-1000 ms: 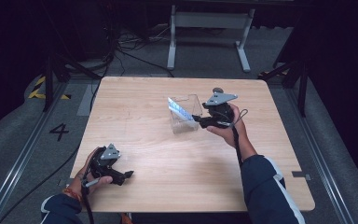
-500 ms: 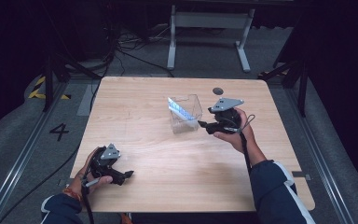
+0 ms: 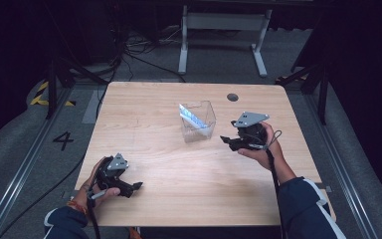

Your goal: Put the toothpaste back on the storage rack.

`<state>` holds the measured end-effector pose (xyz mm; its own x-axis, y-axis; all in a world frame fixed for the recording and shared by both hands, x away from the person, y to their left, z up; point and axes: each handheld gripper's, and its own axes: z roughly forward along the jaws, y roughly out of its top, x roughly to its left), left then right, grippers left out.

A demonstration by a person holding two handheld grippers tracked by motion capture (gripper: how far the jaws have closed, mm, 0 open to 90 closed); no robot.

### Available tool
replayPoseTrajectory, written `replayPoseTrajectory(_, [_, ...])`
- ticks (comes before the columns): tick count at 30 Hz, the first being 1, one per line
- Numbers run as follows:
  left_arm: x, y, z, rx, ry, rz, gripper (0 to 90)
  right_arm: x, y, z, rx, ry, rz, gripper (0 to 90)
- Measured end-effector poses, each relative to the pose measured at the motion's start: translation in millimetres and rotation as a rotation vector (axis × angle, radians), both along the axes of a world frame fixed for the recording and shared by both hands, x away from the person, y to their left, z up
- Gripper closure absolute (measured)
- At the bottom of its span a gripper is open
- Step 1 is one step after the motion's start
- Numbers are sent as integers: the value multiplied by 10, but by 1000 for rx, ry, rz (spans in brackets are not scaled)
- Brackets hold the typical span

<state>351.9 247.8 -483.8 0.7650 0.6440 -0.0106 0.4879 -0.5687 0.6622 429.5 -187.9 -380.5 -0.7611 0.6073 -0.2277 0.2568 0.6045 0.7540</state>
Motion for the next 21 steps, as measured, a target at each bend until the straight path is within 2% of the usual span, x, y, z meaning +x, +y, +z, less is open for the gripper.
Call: replayPoseTrajectory(21, [0, 0, 0, 0, 0, 0, 0, -213, -180, -74, -71, -3, 12, 331])
